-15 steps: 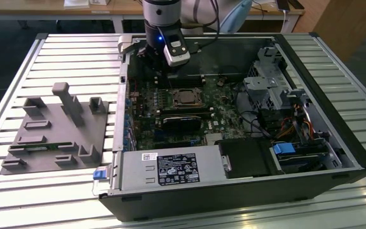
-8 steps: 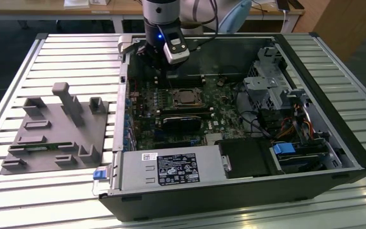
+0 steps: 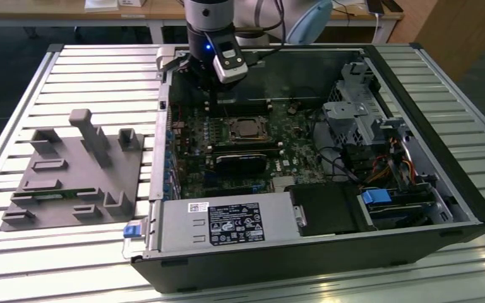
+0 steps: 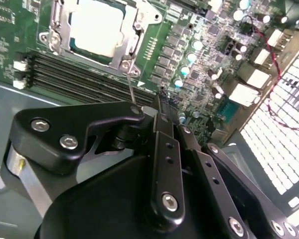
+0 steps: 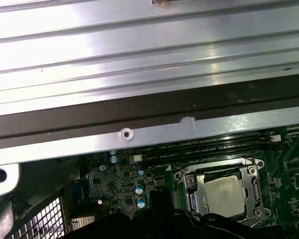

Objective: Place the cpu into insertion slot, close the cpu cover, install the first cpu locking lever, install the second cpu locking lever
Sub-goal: 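Install the first cpu locking lever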

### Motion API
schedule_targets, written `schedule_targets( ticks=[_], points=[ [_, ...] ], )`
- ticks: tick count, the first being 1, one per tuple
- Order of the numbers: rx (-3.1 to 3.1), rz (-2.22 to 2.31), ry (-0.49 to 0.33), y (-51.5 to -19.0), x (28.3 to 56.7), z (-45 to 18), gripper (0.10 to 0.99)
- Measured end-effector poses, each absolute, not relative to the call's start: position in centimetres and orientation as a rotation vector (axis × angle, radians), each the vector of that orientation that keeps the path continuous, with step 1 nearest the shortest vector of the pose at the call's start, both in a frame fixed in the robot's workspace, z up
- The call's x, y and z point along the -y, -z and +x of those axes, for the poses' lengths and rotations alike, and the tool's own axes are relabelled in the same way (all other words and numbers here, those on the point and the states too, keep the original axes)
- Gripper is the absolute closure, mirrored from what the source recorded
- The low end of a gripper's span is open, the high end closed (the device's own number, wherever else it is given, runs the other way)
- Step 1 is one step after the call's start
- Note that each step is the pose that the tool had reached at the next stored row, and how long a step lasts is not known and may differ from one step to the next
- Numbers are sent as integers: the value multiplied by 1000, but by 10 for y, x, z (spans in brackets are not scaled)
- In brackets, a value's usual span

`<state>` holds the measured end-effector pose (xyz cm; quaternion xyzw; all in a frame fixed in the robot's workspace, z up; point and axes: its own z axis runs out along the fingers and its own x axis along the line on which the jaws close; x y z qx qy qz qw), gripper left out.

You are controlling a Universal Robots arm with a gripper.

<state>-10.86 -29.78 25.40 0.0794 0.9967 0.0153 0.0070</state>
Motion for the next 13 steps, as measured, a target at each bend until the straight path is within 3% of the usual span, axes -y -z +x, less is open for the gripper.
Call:
schedule_targets(
  ticks=[13],
  points=[
    [-3121, 208, -48, -254, 294, -102, 980]
  ],
)
